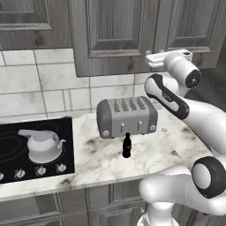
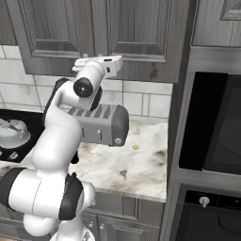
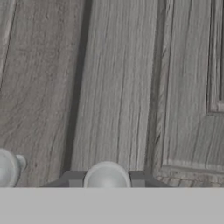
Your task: Pick the pan from the cabinet and place it on the stove. Then turn on the stove burner for the pan.
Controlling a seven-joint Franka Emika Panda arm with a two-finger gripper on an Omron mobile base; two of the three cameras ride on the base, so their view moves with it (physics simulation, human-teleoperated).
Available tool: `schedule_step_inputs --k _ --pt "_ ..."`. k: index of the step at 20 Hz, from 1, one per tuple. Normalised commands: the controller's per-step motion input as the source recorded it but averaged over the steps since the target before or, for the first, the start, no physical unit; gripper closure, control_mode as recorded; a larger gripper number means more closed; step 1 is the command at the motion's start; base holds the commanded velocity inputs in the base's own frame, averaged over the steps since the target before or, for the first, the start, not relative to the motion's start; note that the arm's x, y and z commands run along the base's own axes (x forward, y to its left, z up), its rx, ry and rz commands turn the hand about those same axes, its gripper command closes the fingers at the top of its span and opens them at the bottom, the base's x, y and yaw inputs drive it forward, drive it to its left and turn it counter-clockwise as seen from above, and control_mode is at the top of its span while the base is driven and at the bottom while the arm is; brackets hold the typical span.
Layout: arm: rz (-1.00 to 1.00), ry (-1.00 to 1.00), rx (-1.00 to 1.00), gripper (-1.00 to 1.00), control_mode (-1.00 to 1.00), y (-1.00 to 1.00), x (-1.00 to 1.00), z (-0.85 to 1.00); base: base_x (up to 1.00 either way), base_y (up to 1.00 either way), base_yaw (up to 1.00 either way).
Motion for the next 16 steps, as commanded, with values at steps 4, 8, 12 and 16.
schedule_step_inputs --k 4,8,12,16 --pt "0.0 -0.1 -0.02 1.0 -1.0 0.0 -0.08 0.33 0.0 0.0 0.0" --pt "0.0 -0.1 -0.02 1.0 -1.0 -0.14 -0.27 0.39 0.0 0.0 0.0" --pt "0.0 -0.06 -0.04 1.0 -1.0 -0.3 -0.5 0.42 0.0 0.0 0.0" --pt "0.02 -0.01 -0.05 1.0 -1.0 -0.43 -0.59 0.5 0.0 0.0 0.0"
